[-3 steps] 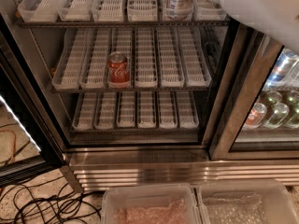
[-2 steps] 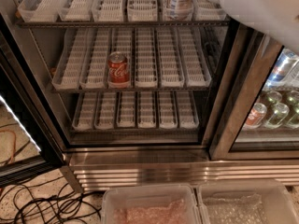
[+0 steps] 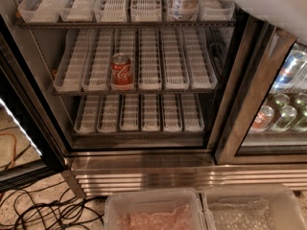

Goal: Pick blue plastic bottle from top shelf of fridge

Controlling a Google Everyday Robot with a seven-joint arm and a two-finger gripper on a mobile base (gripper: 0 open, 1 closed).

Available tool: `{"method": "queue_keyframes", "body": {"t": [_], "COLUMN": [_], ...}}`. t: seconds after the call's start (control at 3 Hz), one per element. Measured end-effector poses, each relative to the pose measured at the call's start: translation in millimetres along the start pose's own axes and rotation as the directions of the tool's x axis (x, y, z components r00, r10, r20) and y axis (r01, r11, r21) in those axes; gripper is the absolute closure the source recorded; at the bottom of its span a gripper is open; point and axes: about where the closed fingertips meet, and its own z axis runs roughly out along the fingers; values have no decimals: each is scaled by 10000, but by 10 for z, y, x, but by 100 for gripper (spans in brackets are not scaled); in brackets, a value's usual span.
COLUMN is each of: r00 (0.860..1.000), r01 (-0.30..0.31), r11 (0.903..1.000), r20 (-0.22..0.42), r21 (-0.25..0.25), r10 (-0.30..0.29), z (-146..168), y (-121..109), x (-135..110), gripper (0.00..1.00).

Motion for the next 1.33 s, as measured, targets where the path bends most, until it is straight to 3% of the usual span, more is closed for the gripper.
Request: {"method": "queue_keyframes", "body": {"t": [0.67, 1.33], "r00": [10000, 9986], "r01": [42, 491], "r11": [9996, 9946], "r20": [-29, 227], "r21": [-294, -914], "r10": [-43, -472], "z": [-20, 53], "y": [83, 68], "x": [-47, -345], "gripper": [100, 100]}}
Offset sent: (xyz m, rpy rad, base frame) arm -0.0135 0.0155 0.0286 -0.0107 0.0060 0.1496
